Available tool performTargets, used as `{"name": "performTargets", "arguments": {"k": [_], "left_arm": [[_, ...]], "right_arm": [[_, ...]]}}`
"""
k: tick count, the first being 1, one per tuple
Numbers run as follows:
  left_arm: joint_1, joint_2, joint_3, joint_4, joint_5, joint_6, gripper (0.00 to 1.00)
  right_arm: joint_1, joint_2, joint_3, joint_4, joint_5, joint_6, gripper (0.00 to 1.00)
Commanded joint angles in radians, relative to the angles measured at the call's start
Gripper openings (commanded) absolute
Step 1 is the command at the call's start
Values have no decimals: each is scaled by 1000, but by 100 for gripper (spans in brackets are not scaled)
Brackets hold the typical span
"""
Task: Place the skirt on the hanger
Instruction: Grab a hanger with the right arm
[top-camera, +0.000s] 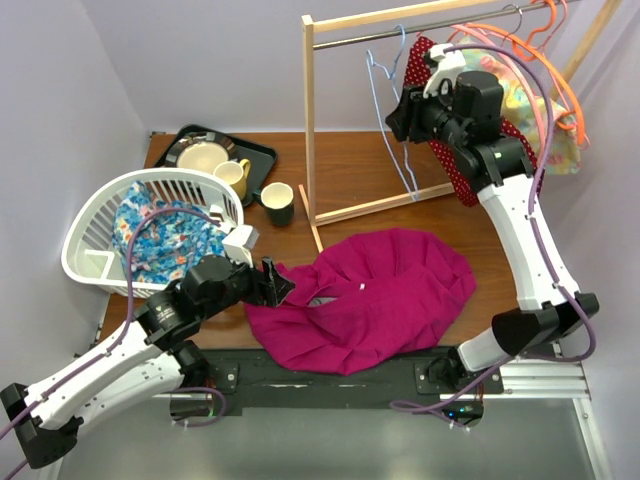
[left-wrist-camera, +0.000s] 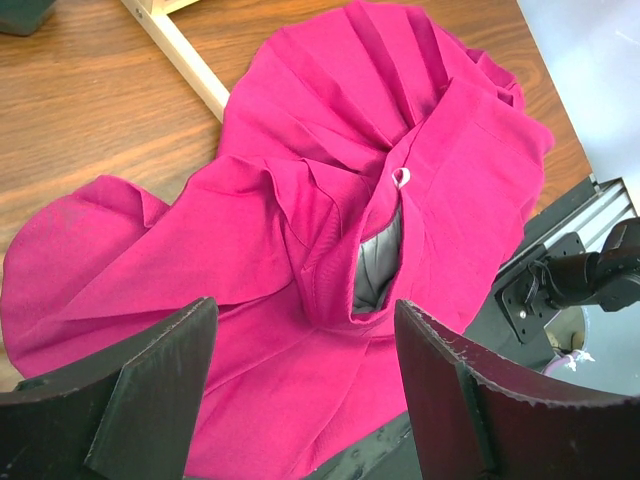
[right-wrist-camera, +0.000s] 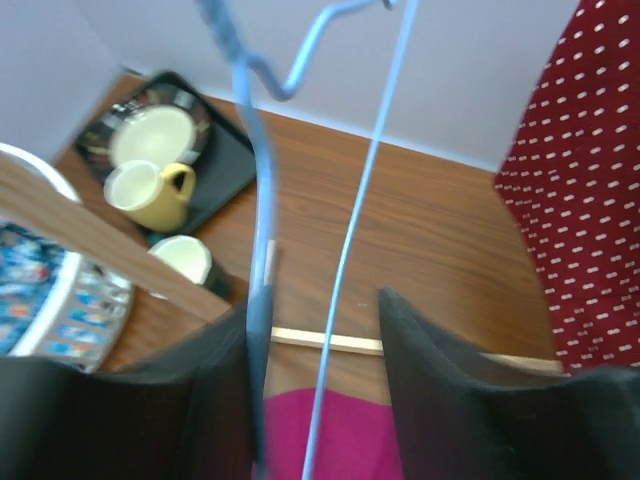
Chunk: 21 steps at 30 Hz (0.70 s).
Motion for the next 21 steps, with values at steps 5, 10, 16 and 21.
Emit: {"name": "performTargets", "arguments": {"k": [5,10,16,21], "left_arm": [[6,-3,-16,26,-6,-4,76],[6,-3,-13,30,-7,-1,76],[5,-1,0,30,-9,6,76],[5,3,23,27,-3,37,76]], "right_arm": [[18,-20,37,55,101,-92,6],[18,-87,25,88,55,-133,0],[18,-155,-16,110,11,-158,0],[18,-215,-84,85,-40,-190,0]]}}
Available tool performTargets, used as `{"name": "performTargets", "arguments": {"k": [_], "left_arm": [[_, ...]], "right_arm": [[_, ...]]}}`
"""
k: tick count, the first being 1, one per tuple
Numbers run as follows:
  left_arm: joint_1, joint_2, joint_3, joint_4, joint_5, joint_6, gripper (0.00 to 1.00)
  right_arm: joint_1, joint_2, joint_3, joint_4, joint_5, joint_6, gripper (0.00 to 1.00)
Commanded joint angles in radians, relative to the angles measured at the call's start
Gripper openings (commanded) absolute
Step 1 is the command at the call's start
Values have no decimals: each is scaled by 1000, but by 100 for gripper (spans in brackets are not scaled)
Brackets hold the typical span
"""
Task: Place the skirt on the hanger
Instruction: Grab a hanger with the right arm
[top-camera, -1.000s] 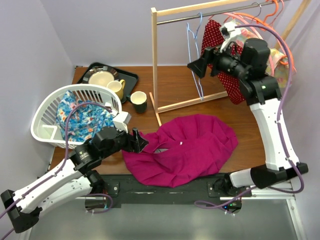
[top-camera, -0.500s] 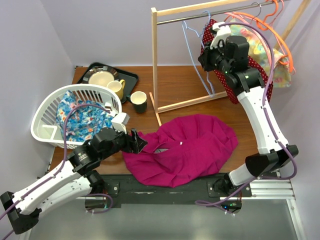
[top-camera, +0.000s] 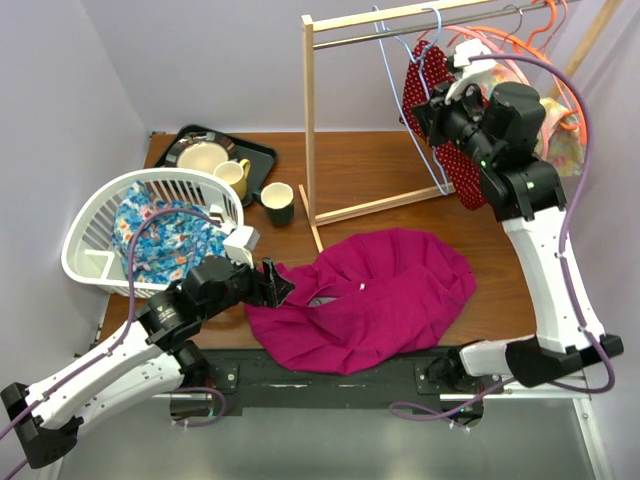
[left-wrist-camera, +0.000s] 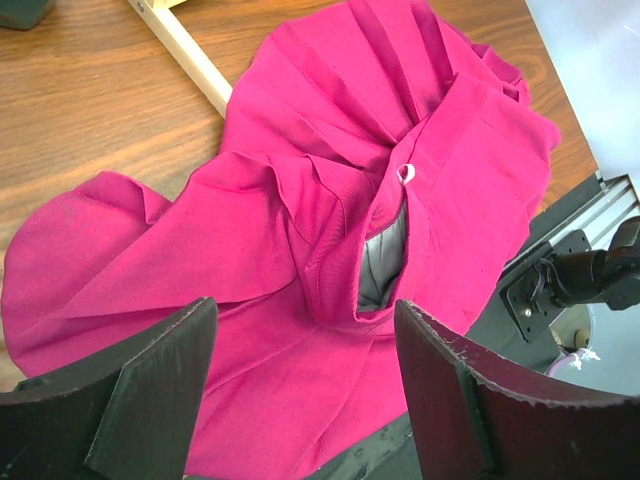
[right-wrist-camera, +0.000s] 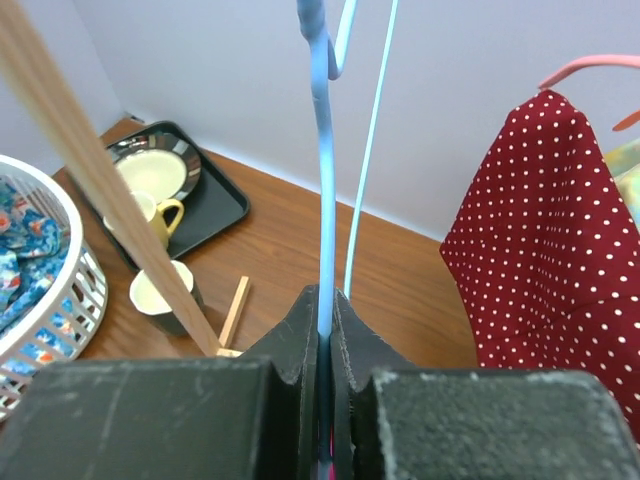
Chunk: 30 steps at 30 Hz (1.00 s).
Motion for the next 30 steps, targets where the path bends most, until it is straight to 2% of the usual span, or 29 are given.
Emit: {"name": "performTargets", "arguments": {"k": [1,5,8,13,14,16,17,22,26,30], "left_arm": [[6,4,41,26,3,48,77],[5,17,87,49,58,182,77],[6,33,122,83,122,350,78],[5,60,191,150,225,686,79],[6,60,196,162,263,787,79],[5,65,193,213,306,881,82],[5,69,191,231,338,954,84],[3,201,219,284,412,1079,85],[-6,301,234,311,521,1099,96],[-61,365,236,357,586,1081,96]], "right_arm": [[4,-73,-60,21,-77,-59,0],[4,-163,-141,-73,-133,-168,0],[4,-262,-239,-180,-170,-293,0],[4,-401,-383,-457,-140,-512,0],[4,-417,-403,-507,-161,-606,0],[4,-463,-472,-590,-183,-658,0],[2,-472,-489,-636,-221,-741,0],[2,-435,-543,-864,-448,-920,0],[4,-402,-560,-929,-589,-1010,0],[4,-365,-562,-955,-666,-1050,0]]}}
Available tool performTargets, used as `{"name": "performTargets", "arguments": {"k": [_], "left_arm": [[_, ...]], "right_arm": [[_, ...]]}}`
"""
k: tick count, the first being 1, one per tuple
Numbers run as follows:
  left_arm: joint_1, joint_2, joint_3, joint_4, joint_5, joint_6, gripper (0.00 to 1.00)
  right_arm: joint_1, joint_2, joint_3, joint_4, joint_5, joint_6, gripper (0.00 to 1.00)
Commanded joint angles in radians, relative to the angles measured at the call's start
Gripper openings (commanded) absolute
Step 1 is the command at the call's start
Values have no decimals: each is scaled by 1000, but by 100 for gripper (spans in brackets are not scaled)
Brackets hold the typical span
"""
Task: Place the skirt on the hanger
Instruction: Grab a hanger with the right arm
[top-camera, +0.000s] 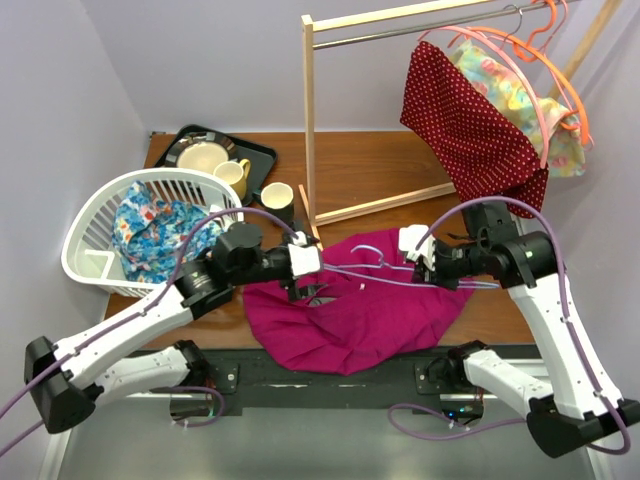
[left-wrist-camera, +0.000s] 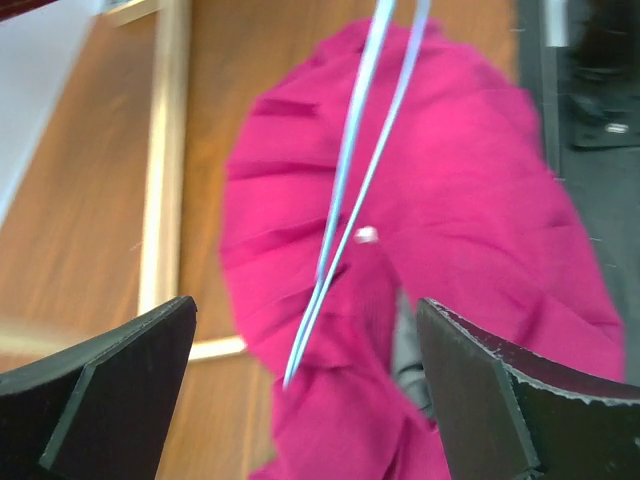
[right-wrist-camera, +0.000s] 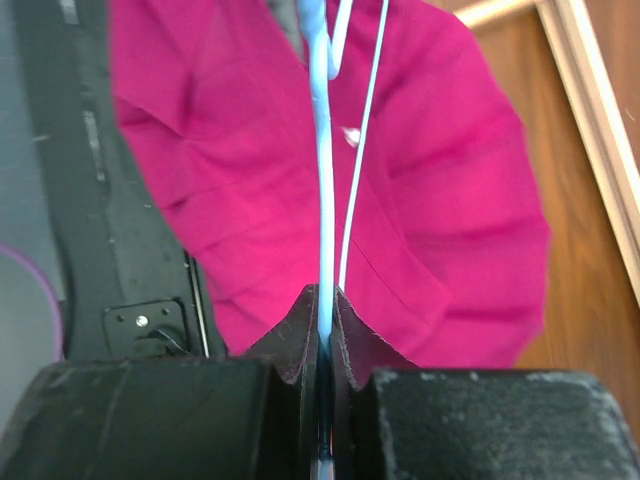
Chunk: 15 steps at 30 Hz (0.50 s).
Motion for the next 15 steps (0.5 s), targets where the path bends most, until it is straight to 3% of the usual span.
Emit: {"name": "performTargets", "arguments": {"k": [1,4,7,9,12,14,15], "left_arm": [[-60,42,36,102,123,35,95],[-83,97,53,102,76,25,93],[-84,129,61,115,71,2,77],[-84,149,76,98,105,-20,34],[-84,149,70,105,113,-90,0],[-85,128,47,115,110,-176,0],[-83,120,39,125,106,-207,0]], "right_arm": [[3,24,5,-188,-181,-131,0],[2,42,12,-214,-223,-157,0],[3,39,13,-211,-226,-154,0],[3,35,15,-199,-220,-145,0],[2,30,13,-165,-214,-105,0],[3,25,4,-142,-229,-62,1],[3,21,-2,-112,-235,-47,9]]}}
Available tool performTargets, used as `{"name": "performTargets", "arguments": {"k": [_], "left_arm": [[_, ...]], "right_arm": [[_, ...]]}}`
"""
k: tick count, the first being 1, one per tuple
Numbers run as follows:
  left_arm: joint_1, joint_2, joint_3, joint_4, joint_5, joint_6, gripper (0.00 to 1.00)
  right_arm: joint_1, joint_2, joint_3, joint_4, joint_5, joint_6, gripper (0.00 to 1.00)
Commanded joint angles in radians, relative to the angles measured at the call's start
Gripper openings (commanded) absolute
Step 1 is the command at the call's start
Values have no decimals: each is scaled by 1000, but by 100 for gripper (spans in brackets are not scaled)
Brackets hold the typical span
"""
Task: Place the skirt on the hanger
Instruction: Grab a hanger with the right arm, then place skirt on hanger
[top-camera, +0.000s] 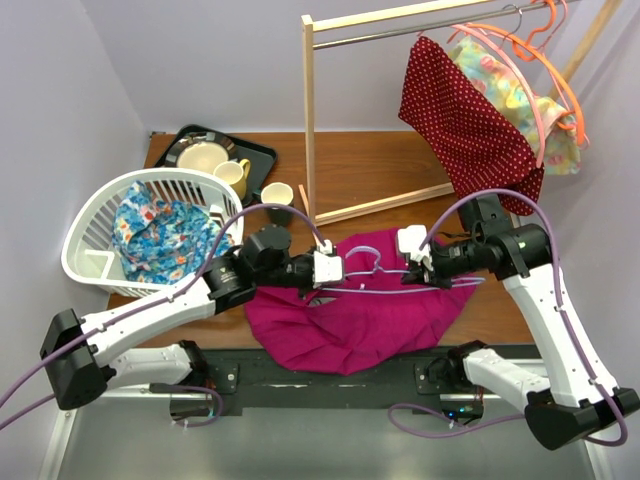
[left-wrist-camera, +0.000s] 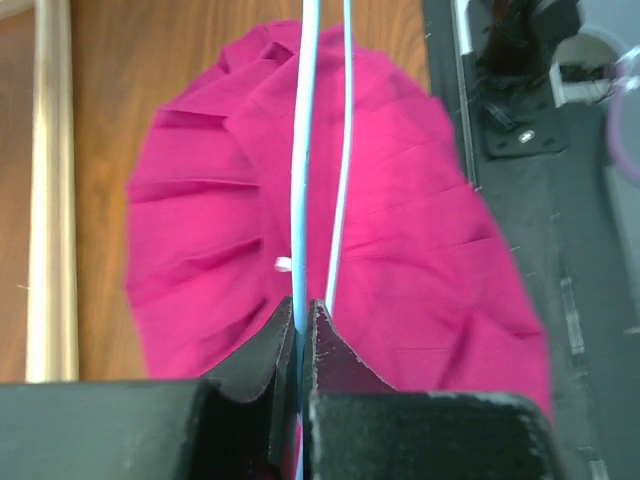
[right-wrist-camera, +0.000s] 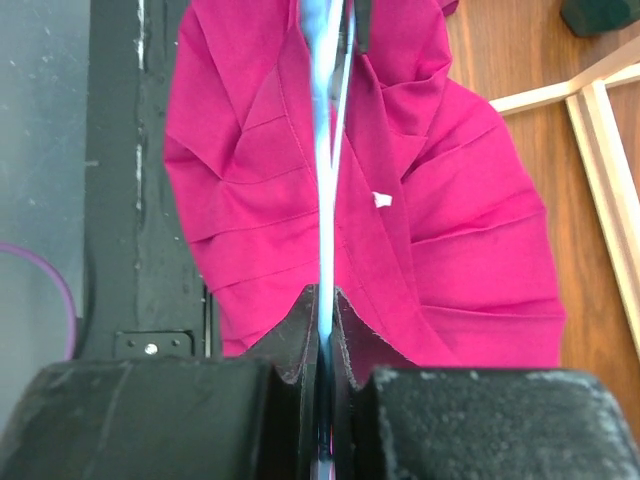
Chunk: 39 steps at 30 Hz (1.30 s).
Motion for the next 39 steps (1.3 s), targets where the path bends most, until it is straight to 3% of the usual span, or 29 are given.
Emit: {"name": "performTargets", "arguments": {"k": [1,3,7,8,9,10,11,13,15,16,19,22,25,30,34,39], "left_arm": [[0,-44,3,82,19,-179,0],[-1,-67,-30,108,25,-259,0],[0,-107,-86,167,27,-340,0],[2,-119,-106,174,27,-375,0],[2,-124,-114,188,27,-379,0],[2,-129,-122,194,30,-385,0],[2,-136,-134,202,28,-388,0],[2,-144,-139,216,9,-396,0],[3,-155,-125,188,-28,-403,28],[3,-162,-104,164,-89,-411,54],[14,-208,-74,27,-244,-451,79],[40,-267,-77,-83,-362,-574,88],[52,-301,-117,-166,-369,-680,88],[52,-252,-175,-188,-311,-784,83],[52,-138,-163,-185,-272,-794,61],[52,-51,-122,-188,-295,-784,44]], "right_arm": [[3,-27,-8,-77,-66,79,14],[4,-36,-31,-13,-75,118,25],[4,-22,-37,3,-91,124,34],[3,-11,-27,-5,-97,116,31],[3,-5,-19,-29,-109,104,15],[4,-1,-10,-37,-111,95,6],[4,1,7,-45,-111,93,0],[4,-7,21,-36,-83,125,0],[4,-17,58,-20,-31,168,0],[4,-24,79,-29,60,172,0],[3,-59,196,-59,199,196,0],[1,-90,262,-105,254,215,0],[1,-108,322,-180,284,187,0],[3,-137,236,-191,363,156,0],[3,-131,217,-195,366,139,0],[3,-110,188,-201,333,116,0]]}}
